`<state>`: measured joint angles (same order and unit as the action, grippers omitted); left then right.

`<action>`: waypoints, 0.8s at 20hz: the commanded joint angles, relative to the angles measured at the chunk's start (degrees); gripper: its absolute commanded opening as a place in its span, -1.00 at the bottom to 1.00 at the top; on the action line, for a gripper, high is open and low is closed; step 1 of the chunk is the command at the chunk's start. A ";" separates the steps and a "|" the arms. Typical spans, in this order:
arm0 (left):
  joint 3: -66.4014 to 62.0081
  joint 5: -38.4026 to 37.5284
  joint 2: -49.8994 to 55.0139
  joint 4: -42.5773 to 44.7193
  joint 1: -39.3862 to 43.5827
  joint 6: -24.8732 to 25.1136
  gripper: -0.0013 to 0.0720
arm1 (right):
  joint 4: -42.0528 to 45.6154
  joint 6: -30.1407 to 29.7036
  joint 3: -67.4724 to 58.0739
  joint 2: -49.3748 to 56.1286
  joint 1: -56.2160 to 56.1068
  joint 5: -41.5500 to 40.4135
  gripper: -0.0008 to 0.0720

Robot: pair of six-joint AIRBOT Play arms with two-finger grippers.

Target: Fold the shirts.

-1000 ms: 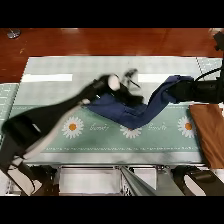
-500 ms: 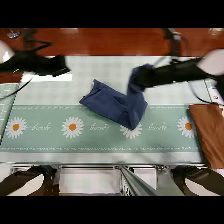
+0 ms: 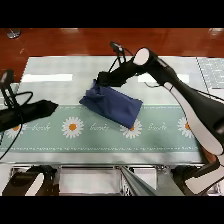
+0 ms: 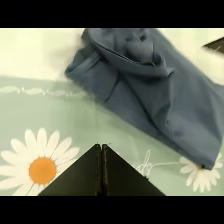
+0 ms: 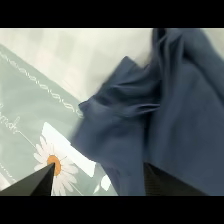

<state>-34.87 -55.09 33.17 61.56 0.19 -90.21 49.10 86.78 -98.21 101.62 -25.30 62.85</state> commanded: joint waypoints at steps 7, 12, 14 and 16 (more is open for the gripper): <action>3.65 1.57 -0.96 -0.68 -0.17 -0.48 -0.90 | 20.96 9.31 36.65 -34.60 24.46 0.20 0.76; 4.04 3.85 -0.96 -0.72 -0.15 -0.50 -0.90 | -8.28 5.27 69.20 -38.56 18.91 -23.12 0.73; 4.04 3.87 -0.96 -0.72 -0.15 -0.50 -0.90 | -17.62 -2.19 68.37 -32.13 14.69 -22.99 0.73; 4.04 3.85 -0.96 -0.74 -0.15 -0.50 -0.90 | -24.63 -6.86 65.11 -25.66 11.65 -22.21 0.73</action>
<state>-30.87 -51.62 32.25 60.84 0.08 -90.78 38.50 87.77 -34.76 70.13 -9.72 43.79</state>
